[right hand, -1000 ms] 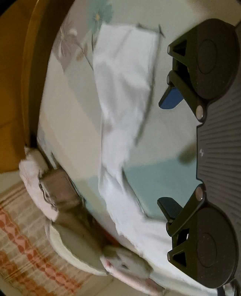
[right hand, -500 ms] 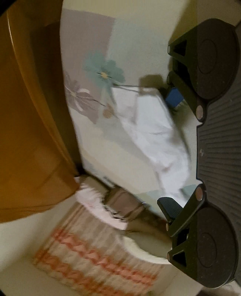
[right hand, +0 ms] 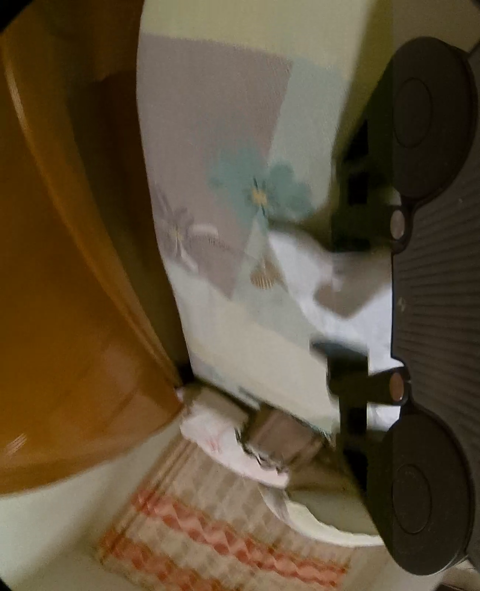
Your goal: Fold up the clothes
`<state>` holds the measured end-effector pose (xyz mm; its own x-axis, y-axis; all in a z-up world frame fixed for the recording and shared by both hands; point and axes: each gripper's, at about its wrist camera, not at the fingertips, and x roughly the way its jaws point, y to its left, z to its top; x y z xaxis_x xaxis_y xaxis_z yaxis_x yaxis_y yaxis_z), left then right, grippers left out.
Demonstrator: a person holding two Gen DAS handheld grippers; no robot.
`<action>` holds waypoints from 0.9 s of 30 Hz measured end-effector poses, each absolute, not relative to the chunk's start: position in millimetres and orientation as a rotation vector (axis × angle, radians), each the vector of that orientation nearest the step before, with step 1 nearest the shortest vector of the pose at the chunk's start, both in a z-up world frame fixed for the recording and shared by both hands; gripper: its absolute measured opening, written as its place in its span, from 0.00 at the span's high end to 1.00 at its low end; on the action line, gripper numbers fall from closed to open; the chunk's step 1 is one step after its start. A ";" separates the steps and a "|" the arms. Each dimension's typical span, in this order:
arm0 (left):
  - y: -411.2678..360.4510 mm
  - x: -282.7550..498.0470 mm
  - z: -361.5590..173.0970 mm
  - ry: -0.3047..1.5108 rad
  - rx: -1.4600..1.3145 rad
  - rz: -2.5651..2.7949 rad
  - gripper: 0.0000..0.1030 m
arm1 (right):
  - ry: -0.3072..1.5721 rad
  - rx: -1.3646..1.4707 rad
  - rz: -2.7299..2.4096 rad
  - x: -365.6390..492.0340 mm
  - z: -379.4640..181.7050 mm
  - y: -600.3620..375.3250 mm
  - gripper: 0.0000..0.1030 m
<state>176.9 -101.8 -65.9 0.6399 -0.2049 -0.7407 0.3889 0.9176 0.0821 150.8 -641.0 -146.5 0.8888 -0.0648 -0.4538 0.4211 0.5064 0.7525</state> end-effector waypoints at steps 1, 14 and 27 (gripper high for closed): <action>-101.4 177.2 -65.5 0.810 0.242 -0.342 0.14 | 0.409 1.001 -0.315 151.0 -148.0 -643.9 0.95; -102.2 179.4 -63.9 0.814 0.253 -0.335 0.14 | 0.453 0.554 -0.396 204.6 -74.2 -659.0 0.95; -95.0 180.1 -57.0 0.803 0.249 -0.332 0.14 | 0.564 0.293 -0.533 221.9 -68.3 -639.0 0.75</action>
